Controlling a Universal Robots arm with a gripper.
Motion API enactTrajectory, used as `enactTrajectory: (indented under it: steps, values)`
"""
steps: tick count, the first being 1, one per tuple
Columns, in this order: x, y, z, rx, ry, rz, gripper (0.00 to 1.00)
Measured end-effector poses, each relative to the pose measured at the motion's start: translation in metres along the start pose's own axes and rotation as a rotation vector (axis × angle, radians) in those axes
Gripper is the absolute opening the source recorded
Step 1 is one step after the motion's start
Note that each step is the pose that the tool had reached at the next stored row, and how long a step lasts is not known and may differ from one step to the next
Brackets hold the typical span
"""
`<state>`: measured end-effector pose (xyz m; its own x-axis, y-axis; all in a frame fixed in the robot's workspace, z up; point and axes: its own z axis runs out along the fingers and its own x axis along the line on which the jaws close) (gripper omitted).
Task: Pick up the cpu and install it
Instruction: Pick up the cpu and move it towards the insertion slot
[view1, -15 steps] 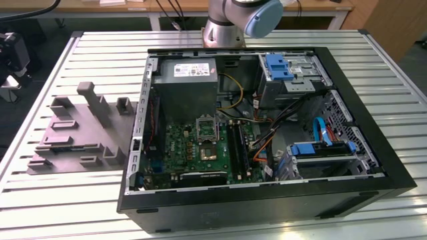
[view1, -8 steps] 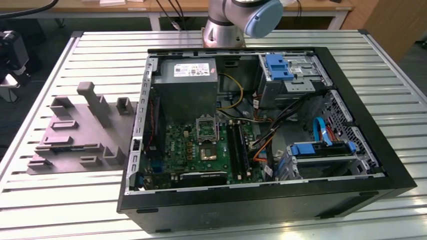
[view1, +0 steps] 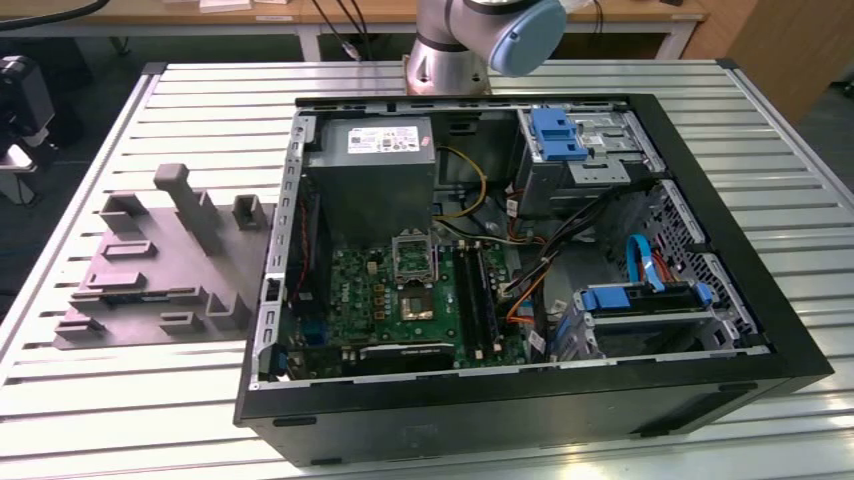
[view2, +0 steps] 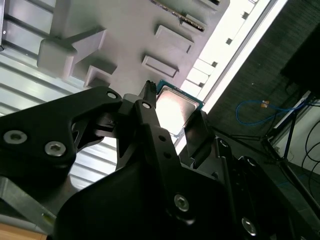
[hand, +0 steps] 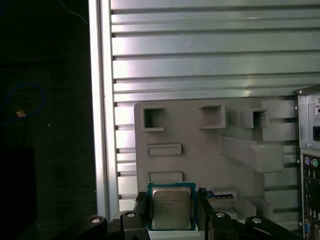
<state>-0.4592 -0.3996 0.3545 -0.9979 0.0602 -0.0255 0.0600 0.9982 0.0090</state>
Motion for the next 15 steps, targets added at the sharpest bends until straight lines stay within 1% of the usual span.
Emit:
enactTrajectory:
  steps: [15]
  values:
    - [-0.0004, 0.0011, -0.0153, 0.0019, -0.0001, 0.000, 0.47]
